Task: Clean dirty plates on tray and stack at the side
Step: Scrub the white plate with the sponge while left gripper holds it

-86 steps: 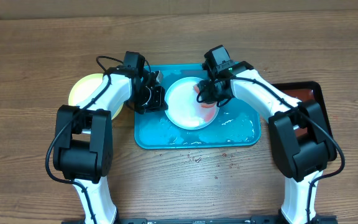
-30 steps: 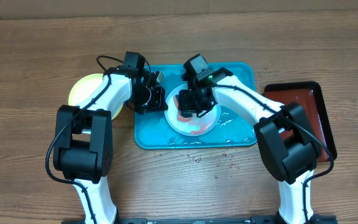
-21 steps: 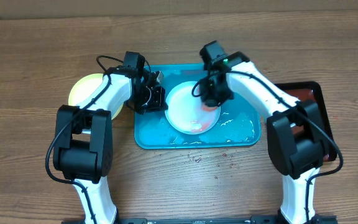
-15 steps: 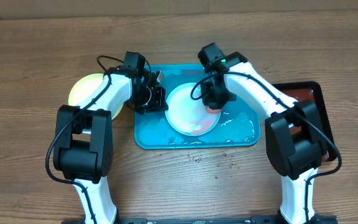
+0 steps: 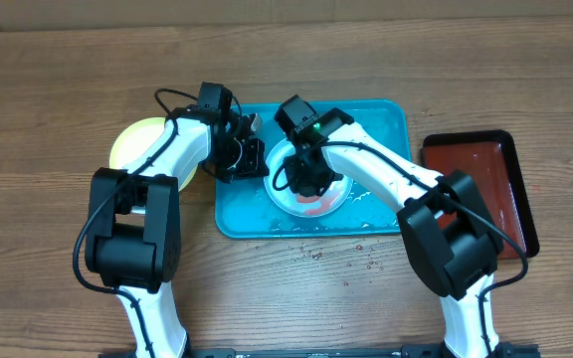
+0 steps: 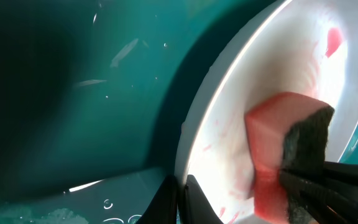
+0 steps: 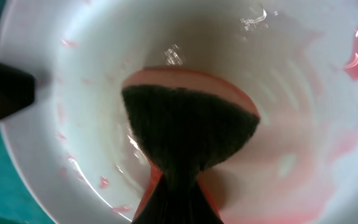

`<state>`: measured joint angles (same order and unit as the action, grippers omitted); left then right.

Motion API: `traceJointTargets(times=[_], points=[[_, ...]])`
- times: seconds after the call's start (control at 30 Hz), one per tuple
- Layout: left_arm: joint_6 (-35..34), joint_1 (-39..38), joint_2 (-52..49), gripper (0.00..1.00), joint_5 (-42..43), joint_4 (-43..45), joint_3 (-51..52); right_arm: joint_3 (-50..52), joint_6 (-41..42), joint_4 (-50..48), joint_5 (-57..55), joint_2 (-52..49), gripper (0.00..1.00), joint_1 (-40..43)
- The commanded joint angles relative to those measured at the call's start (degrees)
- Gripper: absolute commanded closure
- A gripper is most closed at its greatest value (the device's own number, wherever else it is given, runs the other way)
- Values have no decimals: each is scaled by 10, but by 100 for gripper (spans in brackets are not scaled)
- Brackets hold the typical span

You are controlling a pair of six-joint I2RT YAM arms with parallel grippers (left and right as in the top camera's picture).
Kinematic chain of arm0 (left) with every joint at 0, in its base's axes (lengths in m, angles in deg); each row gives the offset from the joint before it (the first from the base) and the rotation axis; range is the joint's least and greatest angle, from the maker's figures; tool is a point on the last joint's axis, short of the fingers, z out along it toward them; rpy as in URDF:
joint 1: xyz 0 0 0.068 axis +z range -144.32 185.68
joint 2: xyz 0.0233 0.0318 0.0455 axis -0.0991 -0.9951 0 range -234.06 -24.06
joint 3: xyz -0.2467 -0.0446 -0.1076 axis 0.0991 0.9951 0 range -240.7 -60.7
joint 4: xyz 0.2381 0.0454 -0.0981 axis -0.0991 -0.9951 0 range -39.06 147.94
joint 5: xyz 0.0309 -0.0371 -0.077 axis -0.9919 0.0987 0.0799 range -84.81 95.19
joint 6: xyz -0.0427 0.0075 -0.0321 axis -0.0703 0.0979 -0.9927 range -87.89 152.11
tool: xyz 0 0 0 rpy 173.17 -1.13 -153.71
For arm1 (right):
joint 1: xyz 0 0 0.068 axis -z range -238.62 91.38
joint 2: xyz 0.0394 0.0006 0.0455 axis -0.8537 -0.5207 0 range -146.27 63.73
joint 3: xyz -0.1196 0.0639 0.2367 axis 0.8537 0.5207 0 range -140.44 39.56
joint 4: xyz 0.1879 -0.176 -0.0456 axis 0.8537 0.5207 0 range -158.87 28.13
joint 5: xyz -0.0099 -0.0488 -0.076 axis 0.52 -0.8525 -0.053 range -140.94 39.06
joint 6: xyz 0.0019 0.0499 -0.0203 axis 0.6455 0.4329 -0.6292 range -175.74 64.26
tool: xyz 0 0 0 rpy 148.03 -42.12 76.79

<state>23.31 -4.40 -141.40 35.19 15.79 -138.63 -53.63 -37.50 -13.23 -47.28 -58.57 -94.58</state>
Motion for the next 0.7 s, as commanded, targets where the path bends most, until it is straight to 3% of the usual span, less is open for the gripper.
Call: traceJointTargets(times=[0.0, 0.3, 0.67], points=[[9, -1, -4, 96, 16, 0, 2, 2, 9, -31, 30, -3, 96, 4], [9, -1, -4, 96, 16, 0, 2, 2, 20, -92, -35, -21, 96, 11], [9, -1, -4, 96, 15, 0, 2, -15, 26, -9, -139, -21, 96, 90]])
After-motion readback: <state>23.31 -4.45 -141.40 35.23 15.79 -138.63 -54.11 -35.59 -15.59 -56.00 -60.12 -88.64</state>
